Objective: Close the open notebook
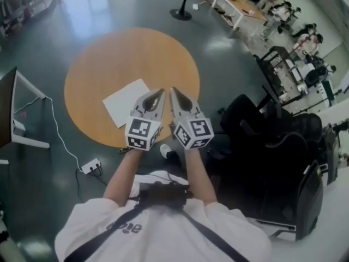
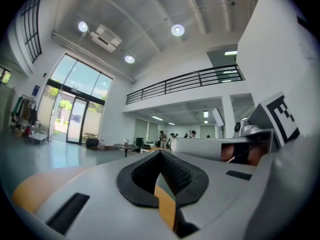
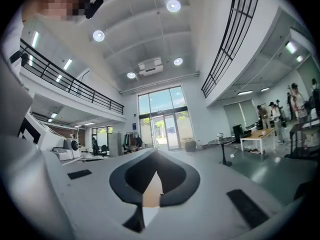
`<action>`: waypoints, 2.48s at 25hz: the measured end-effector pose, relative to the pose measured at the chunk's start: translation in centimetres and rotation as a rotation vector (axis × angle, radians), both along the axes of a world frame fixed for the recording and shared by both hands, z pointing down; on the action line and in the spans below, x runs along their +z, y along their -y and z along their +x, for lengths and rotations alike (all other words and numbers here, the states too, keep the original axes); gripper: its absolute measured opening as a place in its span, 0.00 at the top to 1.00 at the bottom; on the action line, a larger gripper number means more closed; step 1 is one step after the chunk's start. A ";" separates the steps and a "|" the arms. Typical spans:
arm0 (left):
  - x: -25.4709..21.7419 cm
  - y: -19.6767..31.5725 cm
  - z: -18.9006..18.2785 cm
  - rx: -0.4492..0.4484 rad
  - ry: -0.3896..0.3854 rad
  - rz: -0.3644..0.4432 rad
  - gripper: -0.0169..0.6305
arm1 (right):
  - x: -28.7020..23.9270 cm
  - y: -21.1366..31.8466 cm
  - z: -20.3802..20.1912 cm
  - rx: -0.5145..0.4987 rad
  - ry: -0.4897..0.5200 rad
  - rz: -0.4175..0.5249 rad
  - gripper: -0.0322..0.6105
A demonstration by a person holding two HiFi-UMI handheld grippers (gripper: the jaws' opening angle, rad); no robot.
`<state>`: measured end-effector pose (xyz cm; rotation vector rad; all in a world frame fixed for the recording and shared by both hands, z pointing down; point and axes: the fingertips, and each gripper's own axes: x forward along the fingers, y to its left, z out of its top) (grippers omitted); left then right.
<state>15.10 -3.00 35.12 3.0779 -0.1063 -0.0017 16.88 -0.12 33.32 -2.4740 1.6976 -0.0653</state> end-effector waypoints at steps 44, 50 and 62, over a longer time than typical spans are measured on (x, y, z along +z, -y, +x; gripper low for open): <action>37.7 12.2 -16.4 -0.982 0.667 -0.663 0.56 | 21.0 17.2 -5.0 -0.800 0.064 -0.468 0.92; 39.8 12.1 -17.0 -1.032 0.701 -0.719 0.56 | 22.2 16.2 -4.4 -0.774 0.082 -0.495 0.92; 40.5 12.3 -17.5 -1.105 0.744 -0.679 0.71 | 22.9 15.0 -3.2 -0.732 0.117 -0.503 0.92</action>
